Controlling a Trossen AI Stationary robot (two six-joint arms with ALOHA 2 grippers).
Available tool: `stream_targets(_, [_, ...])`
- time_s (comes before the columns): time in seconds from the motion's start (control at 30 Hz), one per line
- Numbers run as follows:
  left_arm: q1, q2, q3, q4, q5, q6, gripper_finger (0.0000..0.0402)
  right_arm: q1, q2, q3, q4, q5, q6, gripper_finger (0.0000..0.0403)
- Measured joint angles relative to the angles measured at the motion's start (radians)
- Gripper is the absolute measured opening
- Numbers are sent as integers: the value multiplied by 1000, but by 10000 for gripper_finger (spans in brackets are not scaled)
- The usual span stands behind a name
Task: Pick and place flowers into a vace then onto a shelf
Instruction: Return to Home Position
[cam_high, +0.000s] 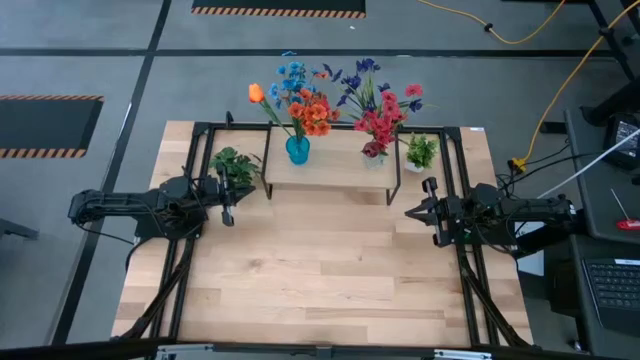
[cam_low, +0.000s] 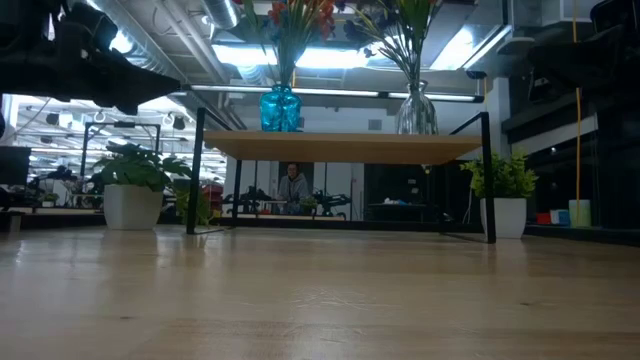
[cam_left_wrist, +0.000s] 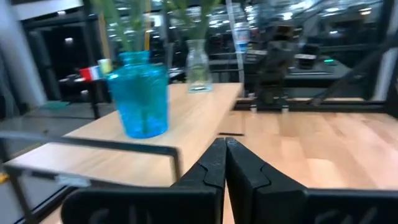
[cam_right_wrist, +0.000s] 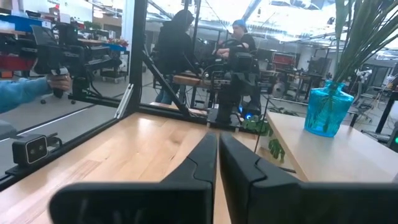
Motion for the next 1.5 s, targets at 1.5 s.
stream_targets(1.5, [0,6,0,-109,-45,-83,8,0,-1,0,2,1,-4,23])
